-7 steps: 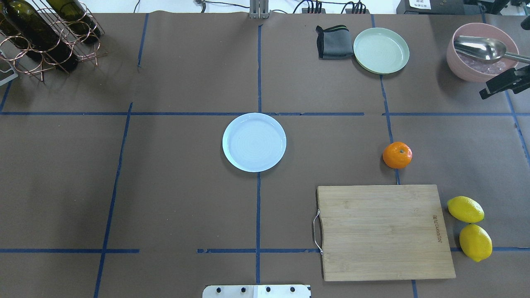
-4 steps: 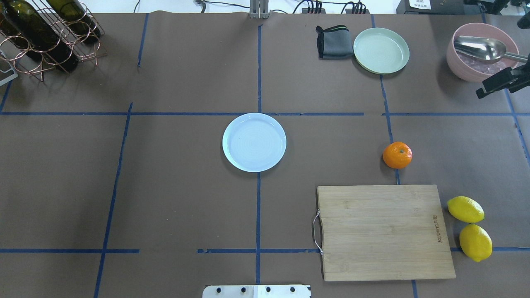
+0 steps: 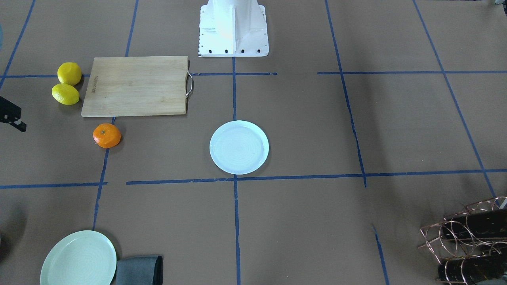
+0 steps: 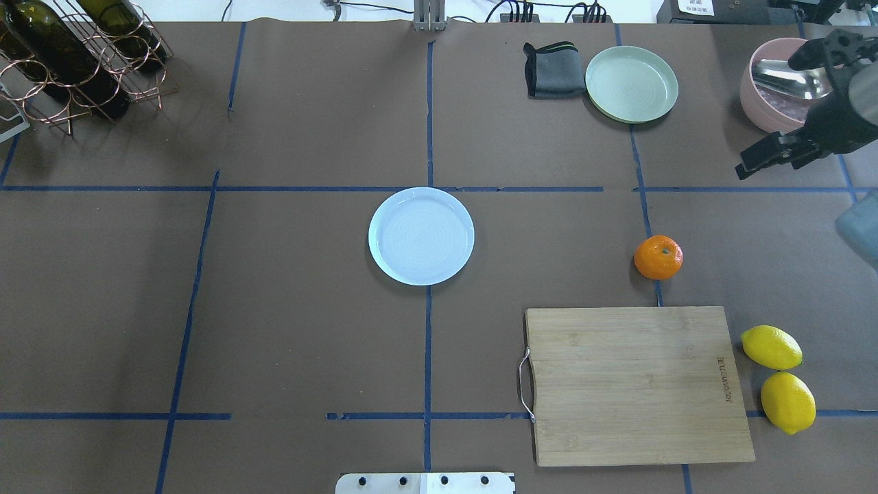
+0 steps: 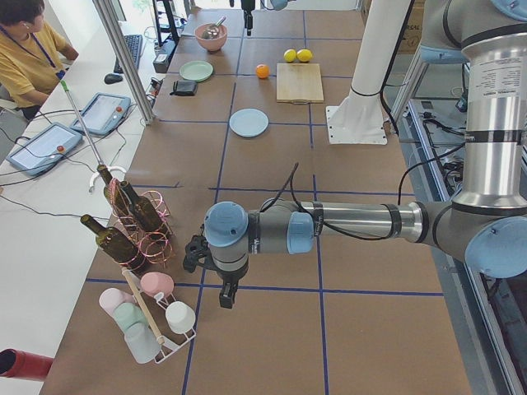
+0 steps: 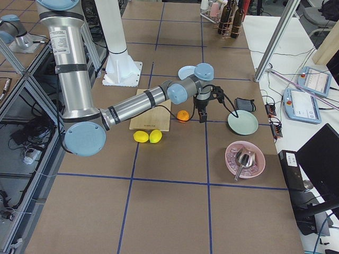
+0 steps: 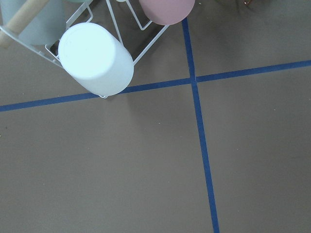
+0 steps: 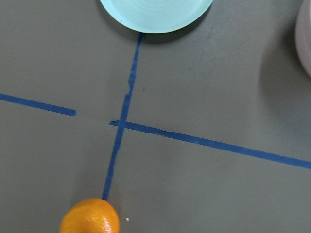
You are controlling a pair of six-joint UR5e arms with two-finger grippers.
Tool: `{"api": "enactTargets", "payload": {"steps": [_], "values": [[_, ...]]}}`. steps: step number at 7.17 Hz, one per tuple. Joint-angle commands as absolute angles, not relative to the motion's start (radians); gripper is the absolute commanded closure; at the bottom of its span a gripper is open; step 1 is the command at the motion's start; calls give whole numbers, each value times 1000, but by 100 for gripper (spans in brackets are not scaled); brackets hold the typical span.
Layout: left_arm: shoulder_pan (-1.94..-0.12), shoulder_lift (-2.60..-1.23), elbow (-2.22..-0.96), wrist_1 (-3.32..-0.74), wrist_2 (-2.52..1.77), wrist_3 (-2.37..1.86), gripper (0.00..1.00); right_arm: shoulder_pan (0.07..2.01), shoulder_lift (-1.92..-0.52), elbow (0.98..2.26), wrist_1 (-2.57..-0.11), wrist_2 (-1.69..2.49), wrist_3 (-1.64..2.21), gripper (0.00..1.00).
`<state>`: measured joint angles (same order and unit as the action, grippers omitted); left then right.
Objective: Pick orange to plate
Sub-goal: 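Move the right gripper down over the orange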
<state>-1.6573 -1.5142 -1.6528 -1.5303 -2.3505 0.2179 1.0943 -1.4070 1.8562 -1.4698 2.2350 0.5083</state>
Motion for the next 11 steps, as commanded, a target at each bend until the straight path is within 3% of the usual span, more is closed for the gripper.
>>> {"api": "enactTargets", "payload": {"steps": [1, 3, 11], "values": [[-1658, -1514, -1658, -1531, -2353, 218, 0, 918, -1385, 1847, -1340, 2134, 738, 0], [-1658, -1514, -1658, -1532, -2355, 218, 0, 781, -1399, 1841, -1275, 1961, 837, 0], [-1660, -1513, -1666, -1532, -2358, 218, 0, 710, -1407, 1756, -1273, 1896, 836, 0]]}}
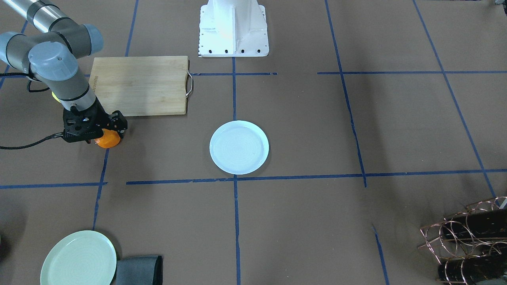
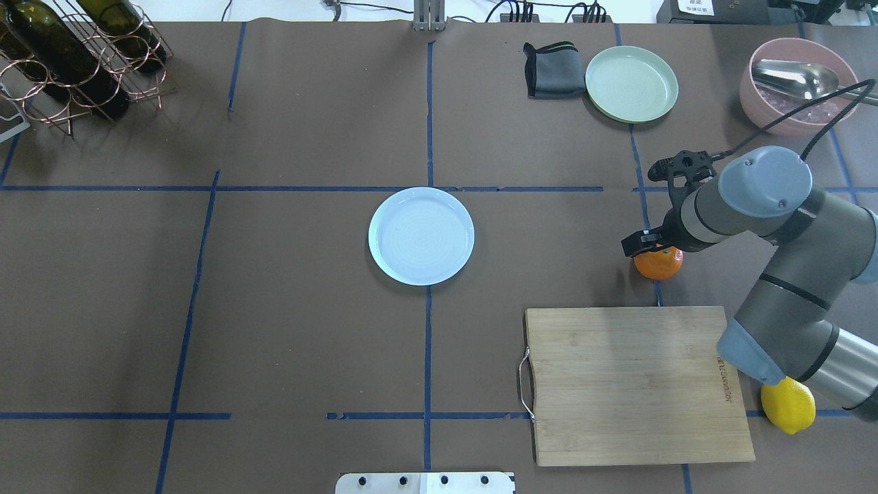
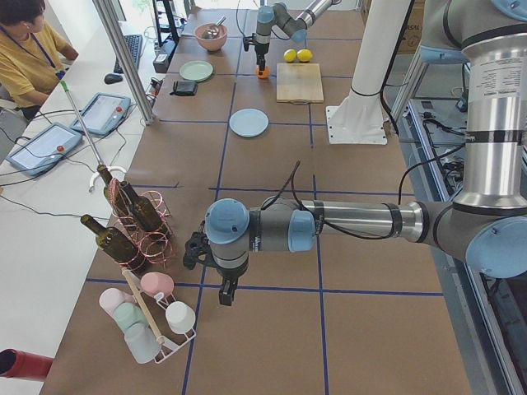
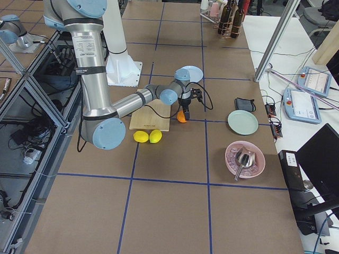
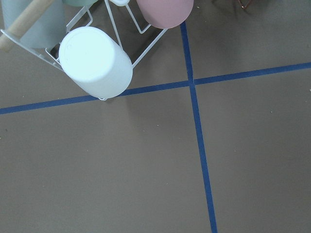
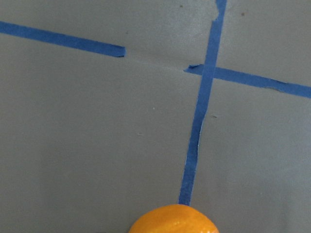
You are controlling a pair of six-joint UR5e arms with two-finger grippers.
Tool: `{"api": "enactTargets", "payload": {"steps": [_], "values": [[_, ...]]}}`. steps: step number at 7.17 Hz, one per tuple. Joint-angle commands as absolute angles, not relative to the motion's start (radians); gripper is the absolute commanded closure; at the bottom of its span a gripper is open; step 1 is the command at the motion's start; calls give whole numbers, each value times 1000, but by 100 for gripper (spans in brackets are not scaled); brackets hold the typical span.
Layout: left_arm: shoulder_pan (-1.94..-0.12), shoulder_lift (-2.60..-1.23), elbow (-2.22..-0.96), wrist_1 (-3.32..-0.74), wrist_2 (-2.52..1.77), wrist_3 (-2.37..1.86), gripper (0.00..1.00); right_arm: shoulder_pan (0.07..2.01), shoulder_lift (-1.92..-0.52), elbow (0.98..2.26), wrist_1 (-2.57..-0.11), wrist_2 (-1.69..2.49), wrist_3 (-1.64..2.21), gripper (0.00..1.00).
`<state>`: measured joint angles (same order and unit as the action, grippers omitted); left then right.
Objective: Pick orange to plate
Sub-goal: 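Close the right gripper on the orange and lift it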
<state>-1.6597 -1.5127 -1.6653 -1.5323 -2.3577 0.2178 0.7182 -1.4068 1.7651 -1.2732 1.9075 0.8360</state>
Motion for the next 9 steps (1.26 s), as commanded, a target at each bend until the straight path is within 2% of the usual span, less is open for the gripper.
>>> {"api": "enactTargets", "payload": {"steps": [1, 3, 4, 5, 7, 8, 9], "values": [[-1660, -1513, -1666, -1531, -2358, 218, 0, 704, -1407, 1755, -1273, 1896, 836, 0], [-1660, -1513, -1669, -1531, -2358, 218, 0, 696, -1404, 1756, -1273, 1898, 839, 86], [-1660, -1513, -1674, -1531, -2358, 218, 0, 695, -1390, 1767, -1276, 1904, 872, 100], [-1661, -1513, -1677, -1531, -2358, 218, 0, 693, -1341, 1779, -1298, 1908, 909, 100], [-1661, -1513, -1677, -1531, -2358, 218, 0, 663, -1081, 1763, -1565, 1907, 992, 100], [-1661, -1513, -1677, -1531, -2358, 218, 0, 660, -965, 1708, -1622, 1907, 1006, 100], [-1661, -1513, -1678, -1531, -2358, 218, 0, 632, -839, 1590, -1621, 1898, 1111, 100]]}}
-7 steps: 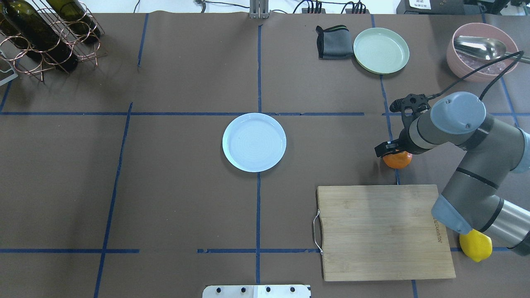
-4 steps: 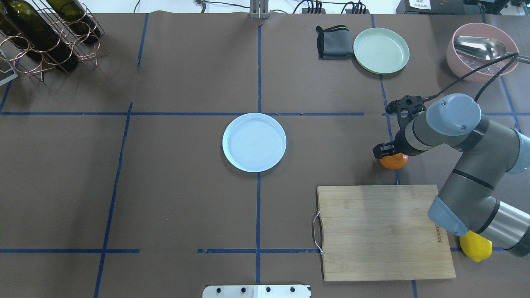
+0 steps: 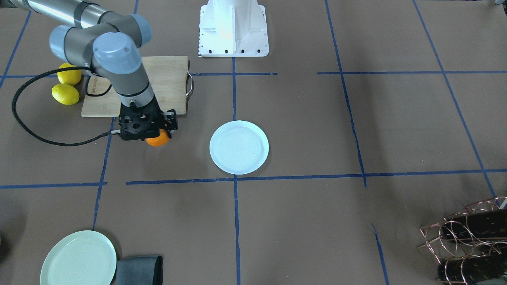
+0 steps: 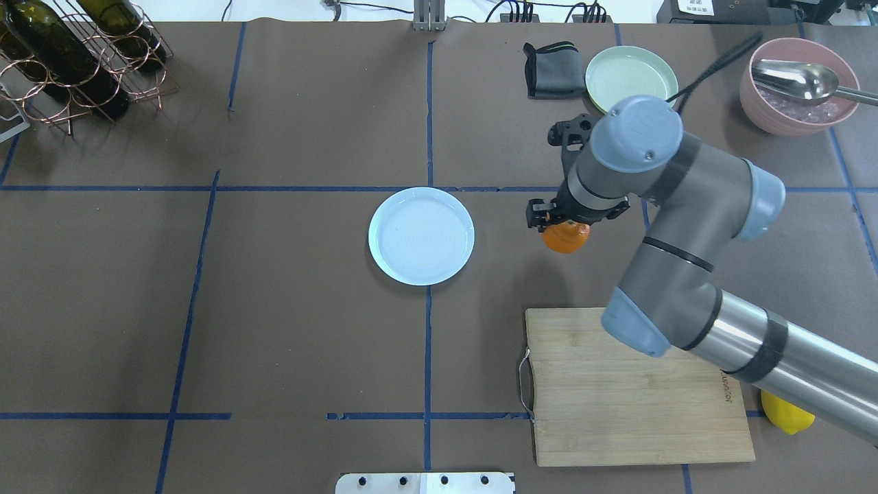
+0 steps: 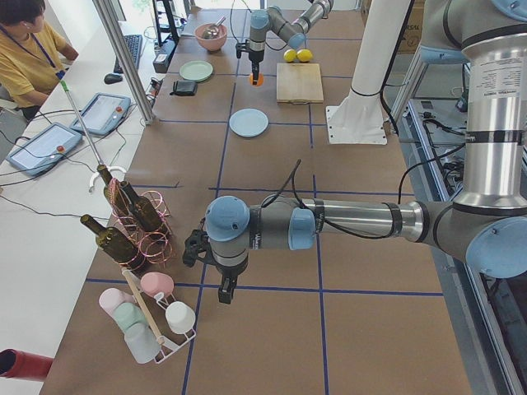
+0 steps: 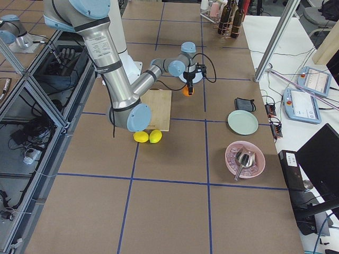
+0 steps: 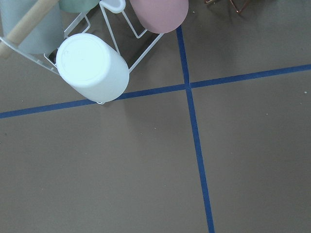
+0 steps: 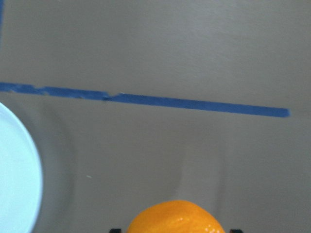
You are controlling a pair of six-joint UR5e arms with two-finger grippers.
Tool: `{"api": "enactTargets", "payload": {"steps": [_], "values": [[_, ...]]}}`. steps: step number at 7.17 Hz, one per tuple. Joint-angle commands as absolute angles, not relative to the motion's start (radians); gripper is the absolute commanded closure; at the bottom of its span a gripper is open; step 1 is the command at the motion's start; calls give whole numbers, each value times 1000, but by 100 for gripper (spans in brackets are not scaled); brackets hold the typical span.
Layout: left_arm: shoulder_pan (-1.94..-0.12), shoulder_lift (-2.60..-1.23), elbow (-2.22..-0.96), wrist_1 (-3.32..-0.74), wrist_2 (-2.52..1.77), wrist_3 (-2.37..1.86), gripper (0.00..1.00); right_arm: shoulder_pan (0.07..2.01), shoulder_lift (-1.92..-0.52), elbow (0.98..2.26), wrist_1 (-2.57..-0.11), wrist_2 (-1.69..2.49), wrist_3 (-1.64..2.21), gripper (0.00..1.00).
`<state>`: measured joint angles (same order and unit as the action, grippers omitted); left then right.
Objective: Pick orange to plate
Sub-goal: 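Carry the orange with the right gripper over the light blue plate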
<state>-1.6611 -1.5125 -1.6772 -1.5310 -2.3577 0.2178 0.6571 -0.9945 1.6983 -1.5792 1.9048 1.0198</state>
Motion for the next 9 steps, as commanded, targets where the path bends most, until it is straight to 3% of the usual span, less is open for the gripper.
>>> {"api": "enactTargets", "payload": {"steps": [1, 2, 5, 7, 8, 9], "values": [[-1661, -1513, -1677, -1531, -2358, 218, 0, 612, -718, 1474, -1621, 1896, 1167, 100], [-1661, -1513, -1677, -1531, -2358, 218, 0, 583, -628, 1369, -1620, 1867, 1205, 100], [-1661, -1513, -1678, -1531, -2359, 218, 0, 505, -586, 1214, -1470, 1734, 1284, 100], [-1661, -1513, -1678, -1531, -2359, 218, 0, 495, -589, 1196, -1470, 1723, 1275, 98], [-1661, -1513, -1678, -1531, -2359, 218, 0, 495, -588, 1198, -1470, 1723, 1269, 69], [-1661, -1513, -1677, -1531, -2359, 219, 0, 497, -584, 1201, -1474, 1726, 1269, 1]]}}
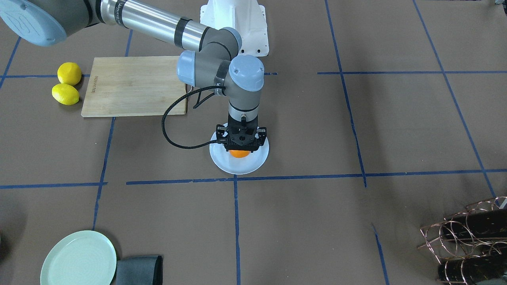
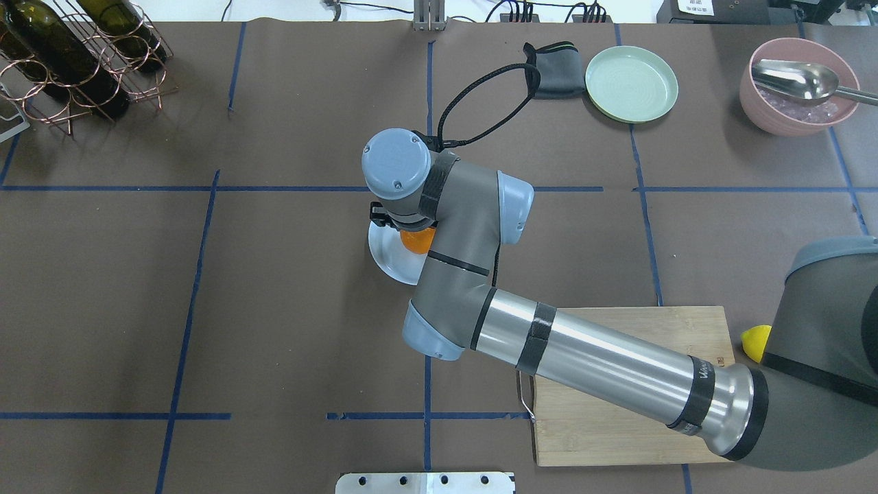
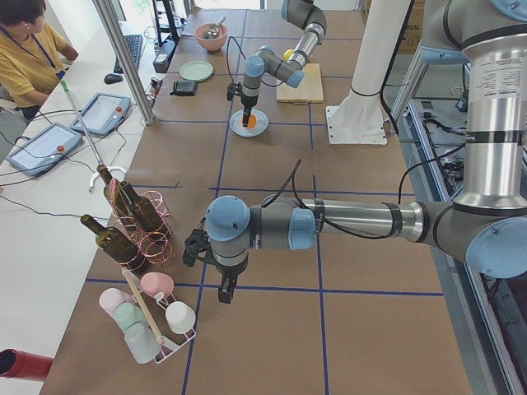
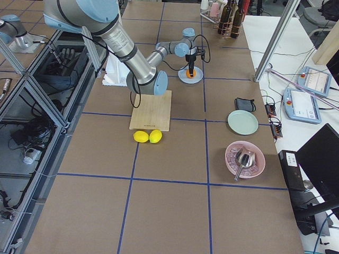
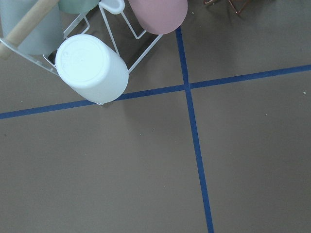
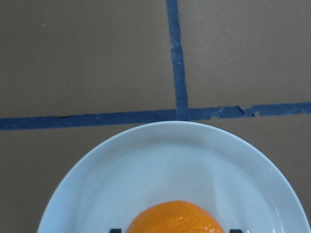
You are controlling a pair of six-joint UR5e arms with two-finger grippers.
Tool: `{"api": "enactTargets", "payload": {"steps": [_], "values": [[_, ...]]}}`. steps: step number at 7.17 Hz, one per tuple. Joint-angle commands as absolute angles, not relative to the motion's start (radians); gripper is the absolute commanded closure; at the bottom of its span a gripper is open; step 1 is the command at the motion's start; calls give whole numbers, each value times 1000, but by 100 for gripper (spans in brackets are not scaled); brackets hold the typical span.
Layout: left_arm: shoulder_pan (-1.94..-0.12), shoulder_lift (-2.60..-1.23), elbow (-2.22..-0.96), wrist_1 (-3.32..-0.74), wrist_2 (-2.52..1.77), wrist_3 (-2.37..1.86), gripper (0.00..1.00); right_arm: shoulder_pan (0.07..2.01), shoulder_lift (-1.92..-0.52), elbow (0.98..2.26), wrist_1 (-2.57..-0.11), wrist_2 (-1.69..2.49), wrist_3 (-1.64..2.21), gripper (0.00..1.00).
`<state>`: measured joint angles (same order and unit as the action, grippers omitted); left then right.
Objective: Pick orange to plate
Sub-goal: 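Carry the orange with the right gripper over the light blue plate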
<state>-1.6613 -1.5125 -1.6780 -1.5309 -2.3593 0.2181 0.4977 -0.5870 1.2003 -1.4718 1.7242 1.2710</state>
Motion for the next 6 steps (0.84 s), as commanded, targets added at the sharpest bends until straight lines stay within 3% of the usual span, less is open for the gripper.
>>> {"api": "enactTargets", "payload": {"steps": [1, 4, 5, 6], "values": [[-1661, -1513, -1677, -1531, -2359, 219, 0, 500, -584, 1209, -1474, 1732, 1267, 0], [-1661, -1513, -1674, -1531, -2359, 218, 0, 572, -588, 1250, -1489, 1810, 1220, 0], [-1661, -1511, -1675, -1531, -2359, 218, 0, 630, -607, 1294, -1538, 1878, 1144, 0], [-1661, -1512, -1677, -1531, -2359, 219, 0, 702, -697, 1428, -1611, 1950, 1032, 0]]}}
